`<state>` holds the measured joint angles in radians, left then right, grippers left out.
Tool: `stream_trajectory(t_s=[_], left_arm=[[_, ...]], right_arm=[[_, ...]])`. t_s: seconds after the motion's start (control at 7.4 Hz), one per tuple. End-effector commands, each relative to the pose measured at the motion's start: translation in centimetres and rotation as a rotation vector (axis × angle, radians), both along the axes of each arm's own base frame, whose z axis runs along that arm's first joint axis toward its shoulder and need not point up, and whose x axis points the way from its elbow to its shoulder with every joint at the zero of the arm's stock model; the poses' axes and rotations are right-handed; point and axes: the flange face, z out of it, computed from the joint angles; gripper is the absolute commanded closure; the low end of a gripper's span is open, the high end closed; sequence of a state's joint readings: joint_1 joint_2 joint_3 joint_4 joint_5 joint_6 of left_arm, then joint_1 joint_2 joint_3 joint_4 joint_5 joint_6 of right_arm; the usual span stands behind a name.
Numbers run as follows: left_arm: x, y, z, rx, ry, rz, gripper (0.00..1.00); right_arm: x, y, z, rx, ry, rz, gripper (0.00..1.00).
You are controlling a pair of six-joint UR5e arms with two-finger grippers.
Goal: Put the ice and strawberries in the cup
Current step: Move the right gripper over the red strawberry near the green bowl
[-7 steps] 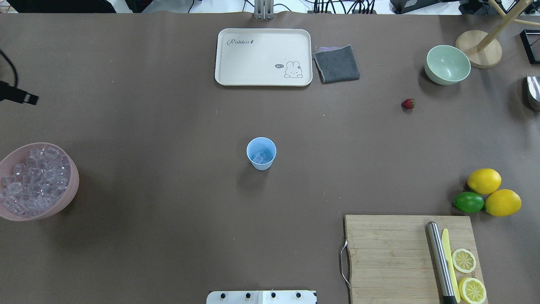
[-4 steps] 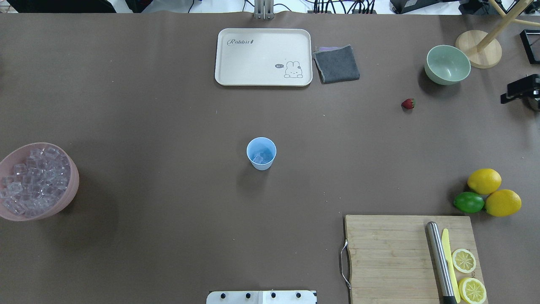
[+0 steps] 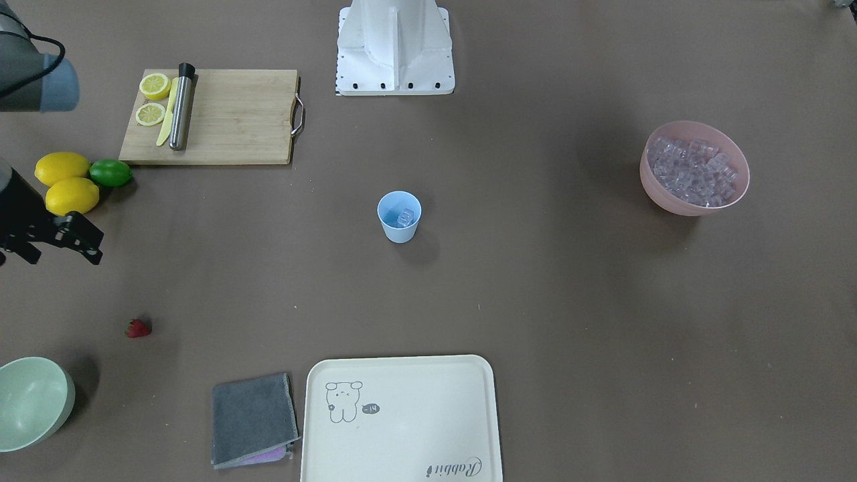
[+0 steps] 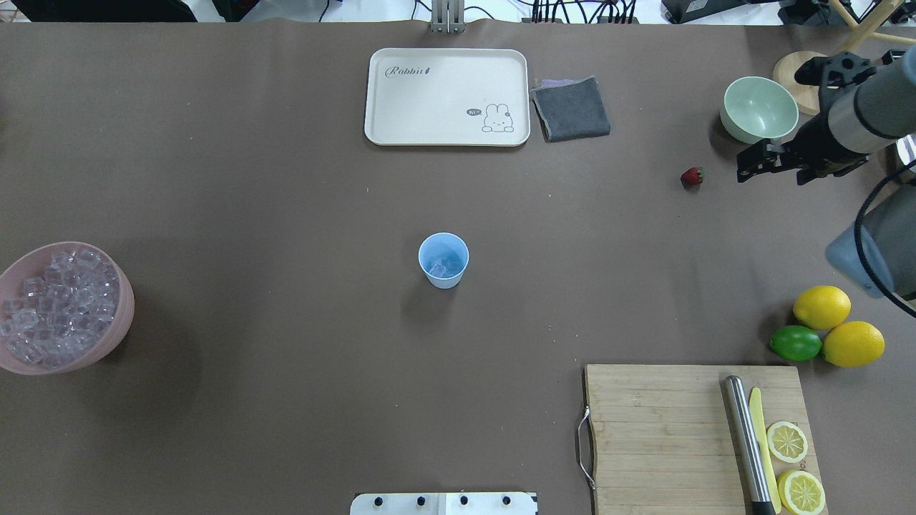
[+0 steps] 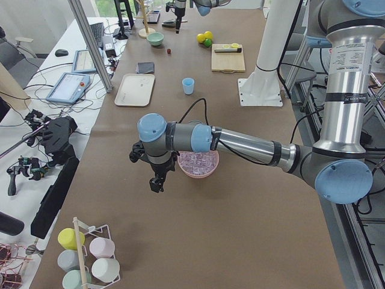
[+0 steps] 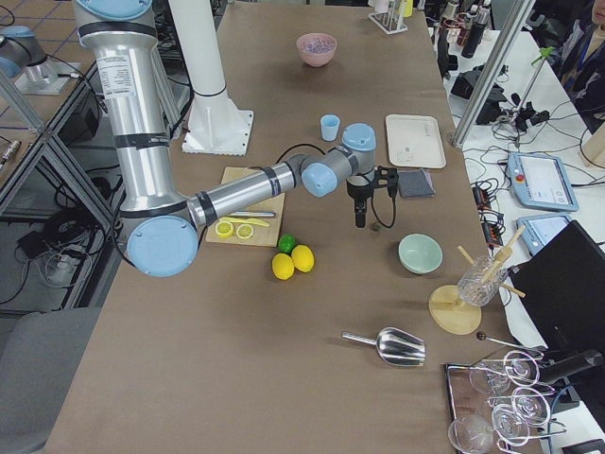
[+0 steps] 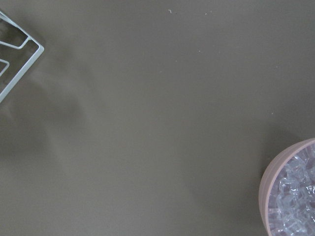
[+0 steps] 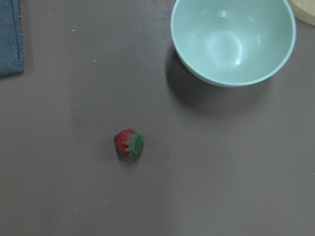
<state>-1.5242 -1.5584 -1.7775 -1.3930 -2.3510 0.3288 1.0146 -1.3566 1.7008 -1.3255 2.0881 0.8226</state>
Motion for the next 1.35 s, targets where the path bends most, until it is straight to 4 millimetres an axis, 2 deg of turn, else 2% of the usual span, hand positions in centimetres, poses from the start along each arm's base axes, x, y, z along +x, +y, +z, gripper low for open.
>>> stream_trajectory(t_s=[0.0,0.14,0.27,0.41,0.81,1.08,1.22], left_arm=[[-0.2,2.3,2.1,0.035,0.004,0.000,0.02],[-0.1,2.6,2.5,0.034,0.004,0.001,0.02],[-0.1,2.6,2.3,0.039,0.004,0.001,0.02],[-0.1,2.5,2.3,0.038,0.004,0.004,0.02],[0.0,2.6,2.7,0.031,0.004,0.004,0.02],[0.0,2.6,2.7,0.031,0.004,0.005,0.02],[0.0,2.6,2.7,0.031,0.004,0.005,0.02]], right_arm=[[-6.7,-3.1,1.6,-0.014,0.067,-0.005,0.00],[-8.3,-5.1,1.9,-0.002,0.060,-0.005,0.00],[-9.1,-6.2,3.2,0.013,0.051,-0.004,0.01],[-9.4,-6.7,4.4,0.030,0.037,-0.002,0.01],[-9.7,-6.2,4.5,0.028,0.027,0.001,0.03],[-9.9,-5.9,4.7,0.027,0.030,-0.003,0.16],[-9.8,-6.0,4.8,0.025,0.031,-0.002,0.30]])
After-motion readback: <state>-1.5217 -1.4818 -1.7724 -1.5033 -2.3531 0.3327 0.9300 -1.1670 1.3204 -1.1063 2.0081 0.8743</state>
